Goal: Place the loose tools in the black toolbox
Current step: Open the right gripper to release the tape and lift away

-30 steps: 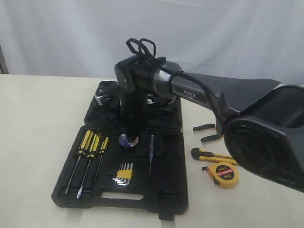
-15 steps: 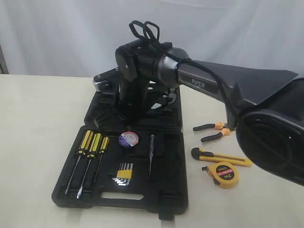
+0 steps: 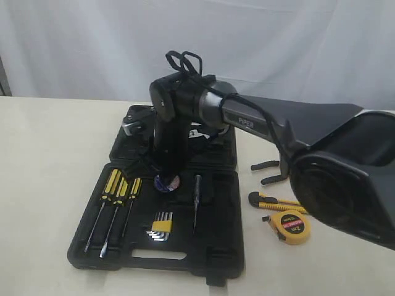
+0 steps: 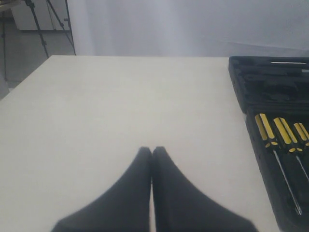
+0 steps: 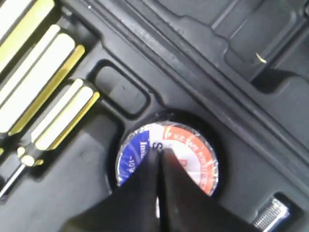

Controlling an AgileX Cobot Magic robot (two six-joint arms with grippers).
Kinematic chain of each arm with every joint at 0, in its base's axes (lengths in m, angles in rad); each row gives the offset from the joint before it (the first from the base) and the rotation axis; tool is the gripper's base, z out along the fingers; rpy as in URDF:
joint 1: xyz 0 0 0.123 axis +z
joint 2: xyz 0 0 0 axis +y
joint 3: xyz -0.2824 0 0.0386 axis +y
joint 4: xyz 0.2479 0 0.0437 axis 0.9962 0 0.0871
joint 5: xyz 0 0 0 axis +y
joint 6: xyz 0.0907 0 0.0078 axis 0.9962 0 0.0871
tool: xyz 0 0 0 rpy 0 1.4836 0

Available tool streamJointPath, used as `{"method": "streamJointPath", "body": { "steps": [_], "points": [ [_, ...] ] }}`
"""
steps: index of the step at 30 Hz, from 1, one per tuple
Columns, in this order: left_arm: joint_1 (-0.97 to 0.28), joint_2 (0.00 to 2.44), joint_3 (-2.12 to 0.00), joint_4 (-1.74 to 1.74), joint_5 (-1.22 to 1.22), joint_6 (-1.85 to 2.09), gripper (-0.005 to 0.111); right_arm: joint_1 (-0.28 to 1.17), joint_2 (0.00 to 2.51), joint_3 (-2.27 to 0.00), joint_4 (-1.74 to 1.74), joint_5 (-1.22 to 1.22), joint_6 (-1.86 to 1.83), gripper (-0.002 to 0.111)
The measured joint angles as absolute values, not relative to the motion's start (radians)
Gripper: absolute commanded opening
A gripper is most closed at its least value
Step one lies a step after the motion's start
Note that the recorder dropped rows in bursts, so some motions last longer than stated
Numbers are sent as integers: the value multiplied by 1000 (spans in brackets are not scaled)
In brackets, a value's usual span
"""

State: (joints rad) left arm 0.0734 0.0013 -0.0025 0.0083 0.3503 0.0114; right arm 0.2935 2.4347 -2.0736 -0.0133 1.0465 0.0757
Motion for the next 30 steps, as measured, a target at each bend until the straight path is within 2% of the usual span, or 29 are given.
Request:
{"method": "streamJointPath", "body": {
  "steps": [19, 30],
  "points": [
    [73, 1, -3, 8, 350, 11, 0, 293, 2226, -2069, -12, 1205, 76, -1],
    [73, 1, -3, 8, 350, 11, 0, 265, 2092, -2068, -31, 1218, 64, -1]
  ]
}}
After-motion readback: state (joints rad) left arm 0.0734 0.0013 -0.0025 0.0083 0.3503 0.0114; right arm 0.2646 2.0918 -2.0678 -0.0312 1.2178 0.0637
